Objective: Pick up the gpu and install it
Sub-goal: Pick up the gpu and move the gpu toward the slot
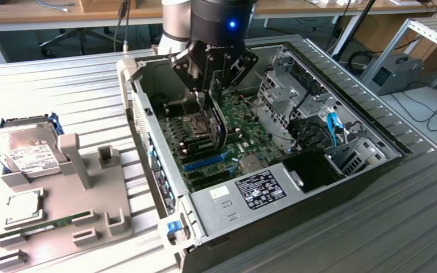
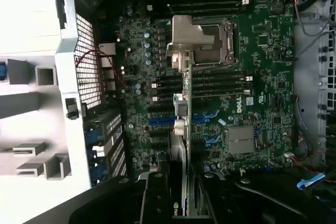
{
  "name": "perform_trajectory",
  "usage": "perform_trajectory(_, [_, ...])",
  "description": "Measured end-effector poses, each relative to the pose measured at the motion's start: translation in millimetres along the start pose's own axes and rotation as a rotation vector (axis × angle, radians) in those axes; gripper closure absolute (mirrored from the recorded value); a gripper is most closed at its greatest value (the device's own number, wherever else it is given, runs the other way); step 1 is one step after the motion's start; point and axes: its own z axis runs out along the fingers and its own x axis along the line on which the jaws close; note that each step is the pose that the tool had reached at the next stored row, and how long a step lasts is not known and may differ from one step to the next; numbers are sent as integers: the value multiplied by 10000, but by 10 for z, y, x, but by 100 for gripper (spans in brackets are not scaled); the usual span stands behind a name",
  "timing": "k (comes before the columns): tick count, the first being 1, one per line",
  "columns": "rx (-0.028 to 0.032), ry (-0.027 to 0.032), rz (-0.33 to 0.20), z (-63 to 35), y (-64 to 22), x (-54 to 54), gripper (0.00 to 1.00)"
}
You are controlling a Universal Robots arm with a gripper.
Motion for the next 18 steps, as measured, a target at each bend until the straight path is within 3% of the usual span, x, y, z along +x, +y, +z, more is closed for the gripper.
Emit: perform_trajectory(18, [-1,0,-14,116,201,-242,74])
